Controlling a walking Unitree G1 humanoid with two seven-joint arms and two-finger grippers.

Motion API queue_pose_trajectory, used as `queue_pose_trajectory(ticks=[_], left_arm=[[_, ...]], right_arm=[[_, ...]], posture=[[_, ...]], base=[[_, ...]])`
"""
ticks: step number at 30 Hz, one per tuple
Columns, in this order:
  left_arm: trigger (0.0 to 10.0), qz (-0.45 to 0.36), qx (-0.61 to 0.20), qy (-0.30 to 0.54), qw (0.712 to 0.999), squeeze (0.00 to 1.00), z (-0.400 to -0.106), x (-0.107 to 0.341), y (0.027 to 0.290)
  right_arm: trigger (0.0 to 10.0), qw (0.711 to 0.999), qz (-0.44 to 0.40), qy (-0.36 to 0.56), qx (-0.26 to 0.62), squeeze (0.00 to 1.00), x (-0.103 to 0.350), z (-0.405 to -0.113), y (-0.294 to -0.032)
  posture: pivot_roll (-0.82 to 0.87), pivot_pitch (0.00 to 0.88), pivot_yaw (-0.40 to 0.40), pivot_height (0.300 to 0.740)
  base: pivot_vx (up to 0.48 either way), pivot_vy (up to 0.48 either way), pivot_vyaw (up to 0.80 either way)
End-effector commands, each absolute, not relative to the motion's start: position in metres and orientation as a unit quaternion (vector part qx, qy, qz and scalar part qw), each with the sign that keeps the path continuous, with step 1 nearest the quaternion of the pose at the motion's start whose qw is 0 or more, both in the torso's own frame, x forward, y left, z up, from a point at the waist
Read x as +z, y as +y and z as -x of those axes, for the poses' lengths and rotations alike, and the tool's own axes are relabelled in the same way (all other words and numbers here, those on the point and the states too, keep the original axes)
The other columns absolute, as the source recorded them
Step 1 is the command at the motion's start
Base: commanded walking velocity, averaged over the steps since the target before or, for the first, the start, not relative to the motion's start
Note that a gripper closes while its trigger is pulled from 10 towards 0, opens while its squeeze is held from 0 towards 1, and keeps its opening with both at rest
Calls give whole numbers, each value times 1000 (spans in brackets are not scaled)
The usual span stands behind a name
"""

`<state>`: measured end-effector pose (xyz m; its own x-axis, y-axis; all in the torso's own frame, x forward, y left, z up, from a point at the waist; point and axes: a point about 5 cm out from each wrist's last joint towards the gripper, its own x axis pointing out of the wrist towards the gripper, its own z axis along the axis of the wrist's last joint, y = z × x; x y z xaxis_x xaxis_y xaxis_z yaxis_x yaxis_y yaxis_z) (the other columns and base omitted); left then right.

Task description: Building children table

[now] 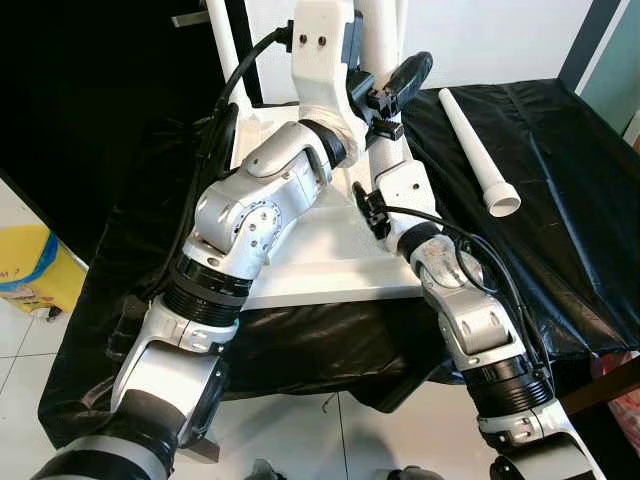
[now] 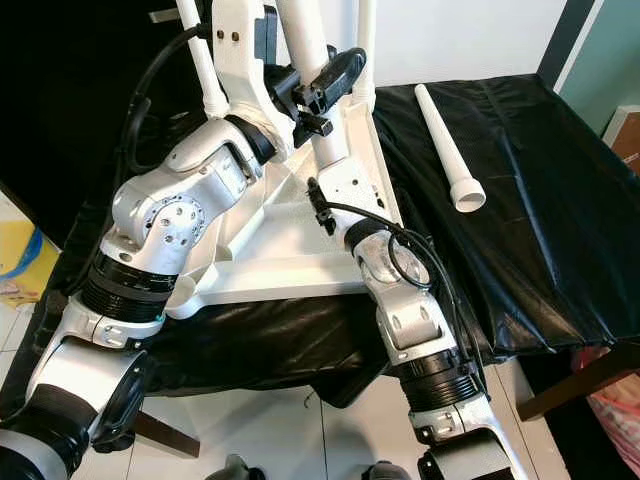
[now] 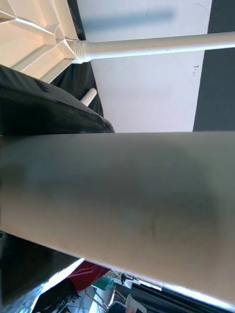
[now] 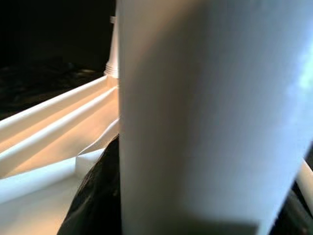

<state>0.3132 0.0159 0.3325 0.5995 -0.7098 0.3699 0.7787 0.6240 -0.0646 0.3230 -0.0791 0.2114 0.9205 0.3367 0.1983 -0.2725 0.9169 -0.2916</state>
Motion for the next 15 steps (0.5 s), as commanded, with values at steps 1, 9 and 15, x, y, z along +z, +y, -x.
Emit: queue_pose_trajectory(ticks=[1, 9, 15], left_arm=[[10000, 119, -483, -180, 849, 0, -296, 343, -1], [10000, 117, -495, -186, 841, 0, -291, 342, -5], [10000, 136, -507, -191, 830, 1000, -289, 342, -6]], right_arm=[[0, 974, 117, -99, 167, 0, 206, -324, -69], [10000, 984, 90, -86, 130, 0, 206, -329, -74], [10000, 989, 66, -84, 100, 0, 209, -333, -81]], posture=[[-76, 50, 65, 740], [-79, 39, 57, 740], [-82, 40, 55, 740]], base=[[0, 0, 0], [0, 0, 0], [0, 0, 0]])
